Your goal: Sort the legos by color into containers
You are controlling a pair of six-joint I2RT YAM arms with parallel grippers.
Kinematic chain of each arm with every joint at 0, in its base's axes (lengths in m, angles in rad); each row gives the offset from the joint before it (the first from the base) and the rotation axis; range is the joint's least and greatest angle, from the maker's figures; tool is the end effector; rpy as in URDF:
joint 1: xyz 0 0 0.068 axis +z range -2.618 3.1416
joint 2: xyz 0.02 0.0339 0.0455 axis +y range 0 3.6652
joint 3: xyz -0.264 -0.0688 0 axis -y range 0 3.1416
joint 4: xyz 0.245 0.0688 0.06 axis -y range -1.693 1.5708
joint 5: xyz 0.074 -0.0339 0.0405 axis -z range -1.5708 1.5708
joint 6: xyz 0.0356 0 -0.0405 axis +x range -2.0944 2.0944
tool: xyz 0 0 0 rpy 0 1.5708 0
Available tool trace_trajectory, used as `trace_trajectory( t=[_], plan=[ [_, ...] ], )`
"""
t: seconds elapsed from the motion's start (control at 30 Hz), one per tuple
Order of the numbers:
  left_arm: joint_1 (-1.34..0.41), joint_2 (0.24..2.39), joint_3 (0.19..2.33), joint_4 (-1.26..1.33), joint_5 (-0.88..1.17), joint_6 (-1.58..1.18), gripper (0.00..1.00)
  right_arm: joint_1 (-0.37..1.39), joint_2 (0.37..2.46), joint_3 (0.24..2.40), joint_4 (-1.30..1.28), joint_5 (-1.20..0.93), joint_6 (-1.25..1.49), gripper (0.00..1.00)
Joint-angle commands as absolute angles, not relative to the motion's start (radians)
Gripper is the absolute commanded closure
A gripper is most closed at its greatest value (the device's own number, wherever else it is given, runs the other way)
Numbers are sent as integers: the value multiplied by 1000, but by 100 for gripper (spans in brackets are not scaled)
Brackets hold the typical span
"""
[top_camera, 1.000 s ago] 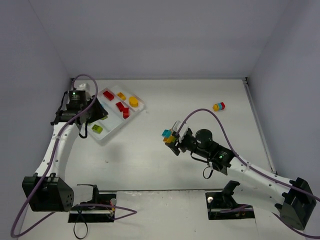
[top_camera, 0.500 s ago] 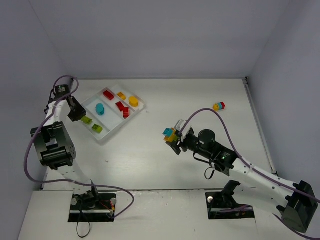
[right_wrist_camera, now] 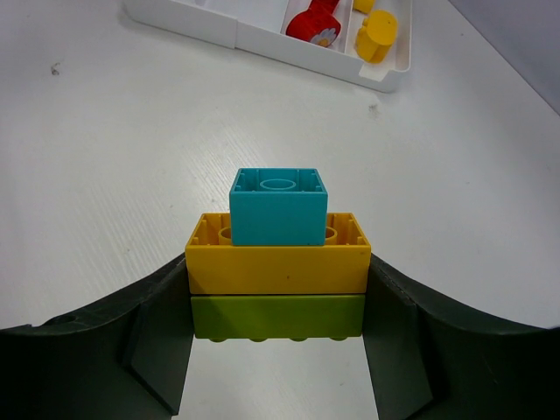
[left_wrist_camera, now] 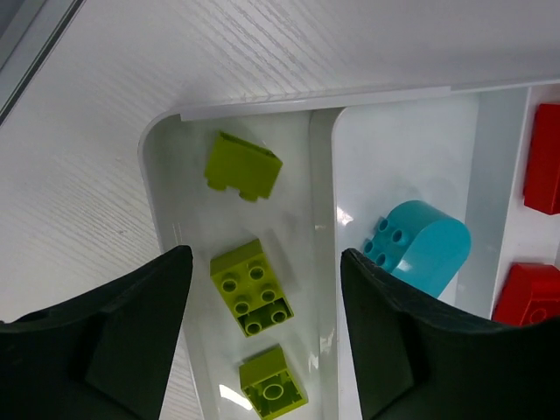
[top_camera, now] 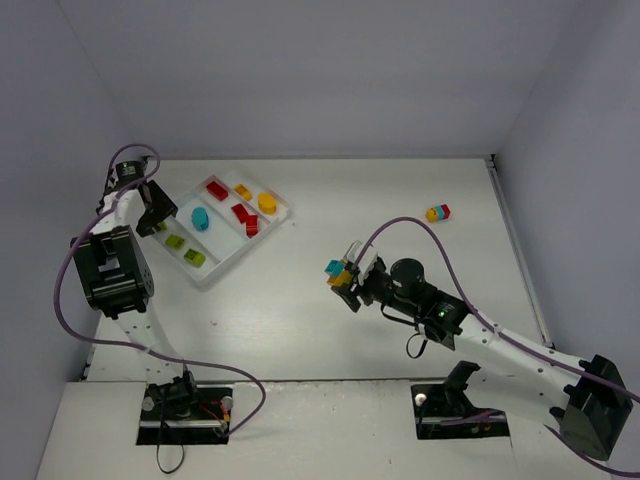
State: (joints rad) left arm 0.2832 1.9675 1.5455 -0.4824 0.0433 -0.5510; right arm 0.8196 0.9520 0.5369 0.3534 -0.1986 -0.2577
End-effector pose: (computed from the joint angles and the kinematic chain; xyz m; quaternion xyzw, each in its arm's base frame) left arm 0.4208 0.1209 0.2253 -0.3763 0.8667 -0.0639 0.3213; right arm 0.1477 0.1685 0.2779 -0.4302 0.5875 0.2584 0.6348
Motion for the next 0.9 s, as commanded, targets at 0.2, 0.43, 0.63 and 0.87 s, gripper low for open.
trace_trajectory(
  t=[0.2, 0.43, 0.63, 0.87],
  plan=[
    [246, 1749, 1510, -469, 103, -568, 35, 827, 933, 555, 451, -255, -264, 100],
    [57, 1337, 1316, -390, 490, -566, 29, 828, 920, 540, 468, -296, -278, 100],
    [-142, 1140, 1224, -373, 658, -597, 25, 828, 913, 537, 469, -330, -284, 100],
    [-480, 1130, 1235, -390, 569, -598, 24, 831, 910, 535, 465, -344, -287, 100]
  ],
)
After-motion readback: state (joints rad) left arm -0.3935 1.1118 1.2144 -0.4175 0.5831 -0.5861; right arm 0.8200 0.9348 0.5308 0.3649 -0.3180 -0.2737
